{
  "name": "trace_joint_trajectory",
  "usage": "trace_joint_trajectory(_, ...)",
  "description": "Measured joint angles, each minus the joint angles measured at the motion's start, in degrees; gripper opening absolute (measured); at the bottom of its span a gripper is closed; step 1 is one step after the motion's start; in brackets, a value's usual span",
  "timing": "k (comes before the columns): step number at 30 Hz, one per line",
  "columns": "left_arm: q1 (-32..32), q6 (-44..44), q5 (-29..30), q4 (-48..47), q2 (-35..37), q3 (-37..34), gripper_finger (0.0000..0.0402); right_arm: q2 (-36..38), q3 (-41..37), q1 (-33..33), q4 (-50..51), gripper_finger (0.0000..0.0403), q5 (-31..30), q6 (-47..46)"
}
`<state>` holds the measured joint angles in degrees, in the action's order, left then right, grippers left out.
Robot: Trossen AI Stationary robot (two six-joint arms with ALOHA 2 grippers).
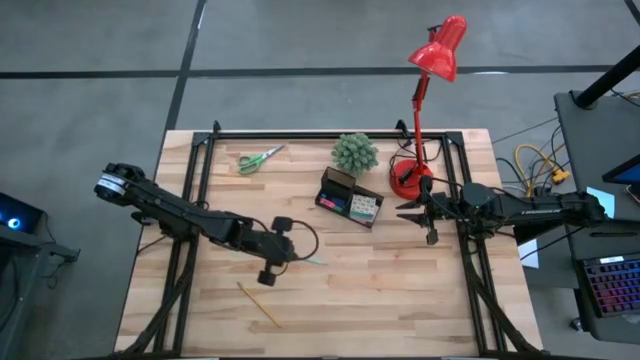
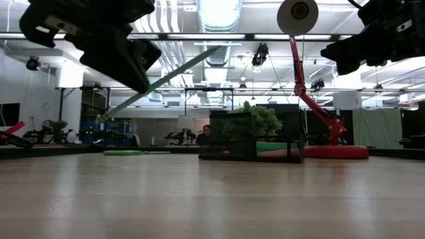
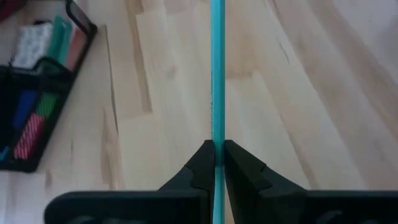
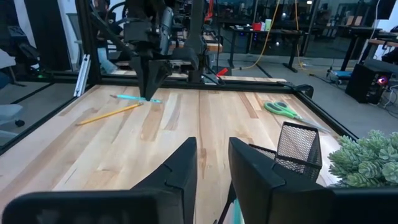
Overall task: Pick and place office supplies into organizer
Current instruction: Put the light blue pencil into the black desk organizer
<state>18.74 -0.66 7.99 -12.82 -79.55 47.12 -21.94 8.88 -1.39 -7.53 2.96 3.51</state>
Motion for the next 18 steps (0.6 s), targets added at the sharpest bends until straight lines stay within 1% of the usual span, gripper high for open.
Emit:
trace_joint_trajectory(5, 0.0, -0.4, 1.7, 3.8, 0.0, -0.8, 0.0008, 0.0, 0.0, 0.0, 0.0, 0.0086, 0.0, 0.0)
trace_joint_trajectory(10, 0.0, -3.1, 3.0, 8.6, 0.0, -1.5, 0.0008, 0.0, 0.0, 0.0, 0.0, 0.008, 0.0, 0.0)
trace_joint_trajectory(18, 0.0, -8.5, 3.5, 15.2, 0.0, -1.7, 0.0008, 0.0, 0.0, 0.0, 0.0, 0.0068, 0.0, 0.0)
